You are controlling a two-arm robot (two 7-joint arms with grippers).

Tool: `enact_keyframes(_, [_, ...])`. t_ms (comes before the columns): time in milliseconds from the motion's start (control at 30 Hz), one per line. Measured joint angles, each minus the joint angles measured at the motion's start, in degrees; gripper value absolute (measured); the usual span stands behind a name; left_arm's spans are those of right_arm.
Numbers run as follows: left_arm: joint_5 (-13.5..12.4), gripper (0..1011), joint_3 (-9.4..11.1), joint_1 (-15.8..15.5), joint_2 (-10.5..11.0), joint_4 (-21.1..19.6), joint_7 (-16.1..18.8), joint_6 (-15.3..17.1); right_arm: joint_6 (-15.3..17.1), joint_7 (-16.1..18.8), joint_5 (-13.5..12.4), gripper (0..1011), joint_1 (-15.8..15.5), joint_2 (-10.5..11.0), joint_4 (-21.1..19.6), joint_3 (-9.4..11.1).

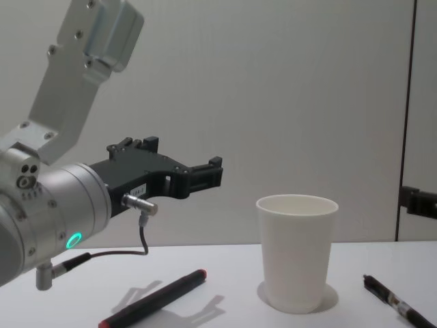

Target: Place the pen into the pen holder.

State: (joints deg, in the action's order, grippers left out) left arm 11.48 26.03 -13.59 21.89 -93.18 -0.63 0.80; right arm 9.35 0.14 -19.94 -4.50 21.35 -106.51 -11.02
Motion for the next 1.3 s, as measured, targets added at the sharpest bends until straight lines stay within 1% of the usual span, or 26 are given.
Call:
enact_keyframes(67, [0.0,1001,0.0,0.0,0.0,0.0,0.0,0.0,1.6,-0.3,-0.2,1001,0.5,-0.4,0.0,0.0])
enact_keyframes(100, [0.0,1001,0.0,0.0,0.0,0.0,0.0,0.0,1.6,-0.3,-0.2,1001,0.5,-0.4,0.0,0.0])
enact_keyframes(133, [0.0,1001,0.0,0.0,0.0,0.0,0.0,0.0,2.6,-0.5,-0.3,1001,0.8,-0.7,0.0,0.0])
enact_keyframes(300, [0.0,1001,0.0,0.0,0.0,0.0,0.0,0.0,5.6,-0.9,-0.5,1001,1.9,-1.6,0.4,-0.2])
enact_keyframes(400, [0.0,1001,0.0,0.0,0.0,0.0,0.0,0.0,8.5,-1.4,-0.6,1001,3.0,-2.6,1.0,-0.5])
enact_keyframes(433, [0.0,1001,0.0,0.0,0.0,0.0,0.0,0.0,8.5,-1.4,-0.6,1001,3.0,-2.6,1.0,-0.5])
enact_keyframes(533, [0.0,1001,0.0,0.0,0.0,0.0,0.0,0.0,11.1,-2.2,-0.7,1001,4.0,-3.6,1.6,-0.7])
enact_keyframes(767, [0.0,1000,0.0,0.0,0.0,0.0,0.0,0.0,15.1,-4.2,-0.9,1001,5.5,-5.4,2.9,-1.2])
enact_keyframes(967, [0.0,1001,0.0,0.0,0.0,0.0,0.0,0.0,17.7,-5.9,-0.2,1001,6.5,-6.8,4.3,-1.6])
enact_keyframes(1300, [0.0,1001,0.0,0.0,0.0,0.0,0.0,0.0,20.0,-7.6,1.9,1001,8.0,-8.7,6.8,-2.3])
